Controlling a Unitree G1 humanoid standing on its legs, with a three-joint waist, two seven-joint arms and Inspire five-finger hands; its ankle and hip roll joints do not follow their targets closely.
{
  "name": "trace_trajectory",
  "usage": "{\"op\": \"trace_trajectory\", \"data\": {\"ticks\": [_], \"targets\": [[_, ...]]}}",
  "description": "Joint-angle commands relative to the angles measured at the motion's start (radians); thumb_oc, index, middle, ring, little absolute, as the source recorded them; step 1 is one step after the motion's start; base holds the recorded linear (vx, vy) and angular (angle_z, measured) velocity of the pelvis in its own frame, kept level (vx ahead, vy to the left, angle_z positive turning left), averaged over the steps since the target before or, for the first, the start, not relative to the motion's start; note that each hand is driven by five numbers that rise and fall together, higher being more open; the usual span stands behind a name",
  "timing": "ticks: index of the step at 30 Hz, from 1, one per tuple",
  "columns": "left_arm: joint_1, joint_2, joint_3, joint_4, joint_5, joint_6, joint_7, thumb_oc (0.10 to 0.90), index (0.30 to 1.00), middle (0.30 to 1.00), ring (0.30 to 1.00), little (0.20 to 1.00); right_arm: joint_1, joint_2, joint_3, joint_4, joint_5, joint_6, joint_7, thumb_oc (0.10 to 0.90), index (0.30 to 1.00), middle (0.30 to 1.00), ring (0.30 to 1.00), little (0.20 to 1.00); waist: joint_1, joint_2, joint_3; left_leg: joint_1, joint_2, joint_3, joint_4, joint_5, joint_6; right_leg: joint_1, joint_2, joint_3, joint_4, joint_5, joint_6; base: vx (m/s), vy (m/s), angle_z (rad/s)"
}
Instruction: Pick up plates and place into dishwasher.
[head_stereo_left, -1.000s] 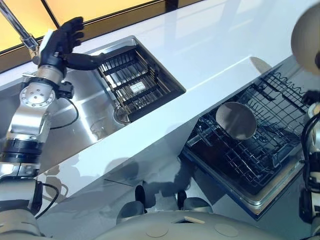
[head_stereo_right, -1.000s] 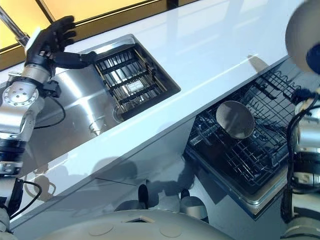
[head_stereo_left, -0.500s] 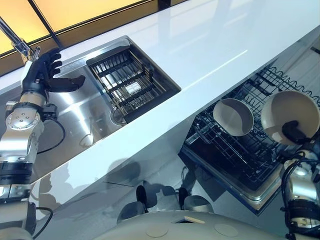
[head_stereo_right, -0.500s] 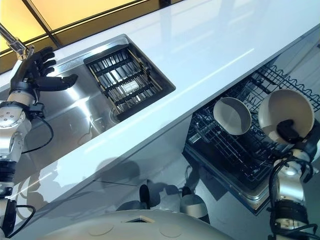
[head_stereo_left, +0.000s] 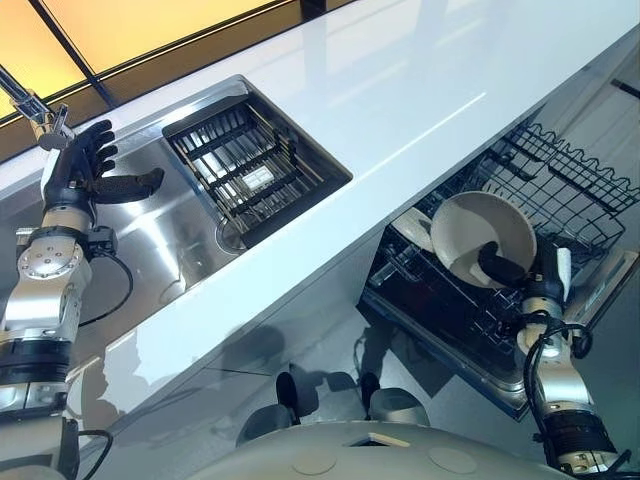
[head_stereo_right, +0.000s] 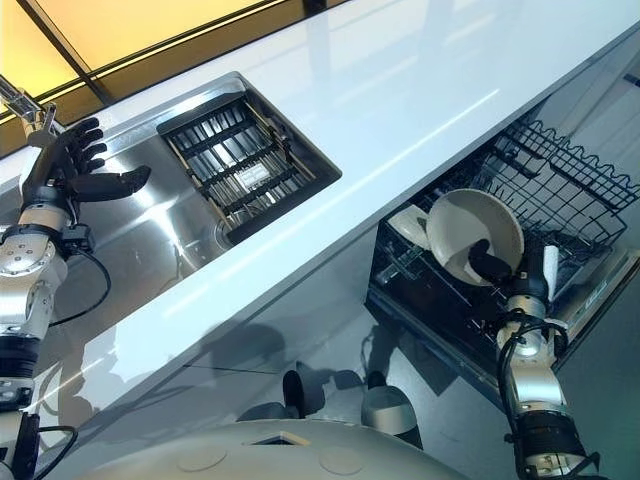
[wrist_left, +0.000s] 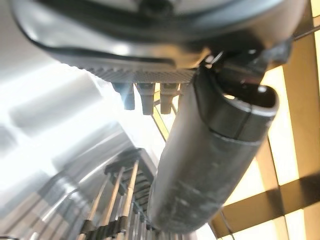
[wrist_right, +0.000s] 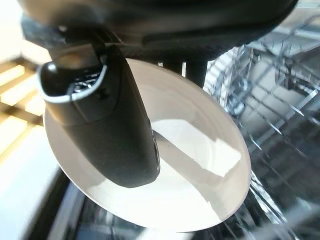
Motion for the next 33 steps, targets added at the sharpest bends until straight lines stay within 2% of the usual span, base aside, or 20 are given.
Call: {"op": "trace_trajectory", "data": {"ticks": [1, 9, 13, 18, 21, 22, 23, 27, 33], "targets": [[-0.107, 0.043, 0.025, 0.008, -0.023, -0.125, 0.060, 0.800, 0.900, 0.900, 0.900, 0.900, -0.100, -0.051, 0.038, -0.050, -0.086, -0.015, -0.046, 0.100, 0.300, 0.300, 0.300, 0.200, 0.021, 0.027, -0.048, 0.013, -0.054, -0.009, 0.015, -0.119, 0.014, -0.106, 0.040, -0.064, 0.195, -0.140, 0.056, 0.00, 0.000, 0.00], [-0.152, 0.056, -0.041, 0.016, -0.040, -0.111, 0.058, 0.800, 0.900, 0.900, 0.900, 0.900, -0.190, -0.103, 0.180, 0.139, -0.251, 0.129, -0.151, 0.100, 0.300, 0.300, 0.300, 0.200, 0.060, 0.032, -0.049, 0.011, -0.058, -0.021, 0.014, -0.119, 0.010, -0.094, 0.039, -0.073, 0.190, -0.141, 0.054, 0.00, 0.011, 0.04], [-0.154, 0.059, -0.053, 0.002, -0.047, -0.097, 0.062, 0.800, 0.900, 0.900, 0.900, 0.900, -0.219, -0.103, 0.207, 0.210, -0.189, 0.130, -0.202, 0.100, 0.300, 0.300, 0.300, 0.200, 0.077, 0.036, -0.047, 0.011, -0.059, -0.030, 0.015, -0.120, 0.010, -0.093, 0.039, -0.074, 0.195, -0.143, 0.053, 0.00, 0.017, 0.09], [-0.136, 0.056, -0.042, -0.023, -0.046, -0.084, 0.069, 0.800, 0.900, 0.900, 0.900, 0.900, -0.230, -0.101, 0.182, 0.208, -0.147, 0.123, -0.241, 0.100, 0.300, 0.300, 0.300, 0.200, 0.086, 0.037, -0.039, 0.011, -0.063, -0.036, 0.016, -0.123, 0.013, -0.093, 0.039, -0.072, 0.199, -0.143, 0.053, 0.00, 0.013, 0.07], [-0.124, 0.051, -0.026, -0.029, -0.044, -0.075, 0.067, 0.800, 0.900, 0.900, 0.900, 0.900, -0.219, -0.099, 0.165, 0.206, -0.108, 0.138, -0.176, 0.100, 0.300, 0.300, 0.300, 0.200, 0.086, 0.036, -0.038, 0.010, -0.065, -0.037, 0.016, -0.124, 0.014, -0.096, 0.038, -0.071, 0.200, -0.142, 0.055, 0.00, 0.015, 0.08], [-0.123, 0.051, -0.020, -0.032, -0.044, -0.067, 0.065, 0.800, 0.900, 0.900, 0.900, 0.900, -0.215, -0.098, 0.166, 0.206, -0.089, 0.148, -0.116, 0.133, 0.328, 0.328, 0.328, 0.233, 0.086, 0.035, -0.038, 0.009, -0.065, -0.037, 0.016, -0.124, 0.015, -0.096, 0.038, -0.070, 0.201, -0.143, 0.055, 0.01, 0.011, 0.06], [-0.122, 0.052, -0.015, -0.036, -0.045, -0.060, 0.061, 0.800, 0.900, 0.900, 0.900, 0.900, -0.211, -0.098, 0.167, 0.199, -0.068, 0.150, -0.080, 0.800, 0.900, 0.900, 0.900, 0.900, 0.085, 0.033, -0.038, 0.009, -0.065, -0.038, 0.015, -0.123, 0.015, -0.096, 0.038, -0.070, 0.200, -0.143, 0.054, 0.00, 0.000, 0.00], [-0.115, 0.050, -0.010, -0.022, -0.042, -0.072, 0.047, 0.800, 0.900, 0.900, 0.900, 0.900, -0.204, -0.089, 0.177, 0.138, -0.016, 0.108, -0.043, 0.800, 0.900, 0.900, 0.900, 0.900, 0.082, 0.029, -0.036, 0.014, -0.064, -0.033, 0.015, -0.124, 0.017, -0.093, 0.040, -0.067, 0.199, -0.143, 0.052, 0.00, 0.000, 0.00], [-0.088, 0.035, 0.008, -0.017, -0.024, -0.097, 0.051, 0.800, 0.900, 0.900, 0.900, 0.900, -0.176, -0.041, 0.106, -0.059, 0.179, 0.060, -0.019, 0.800, 0.900, 0.900, 0.900, 0.900, 0.060, 0.024, -0.024, 0.017, -0.063, -0.016, 0.012, -0.124, 0.023, -0.100, 0.044, -0.059, 0.201, -0.139, 0.054, 0.00, 0.000, 0.00]]}}
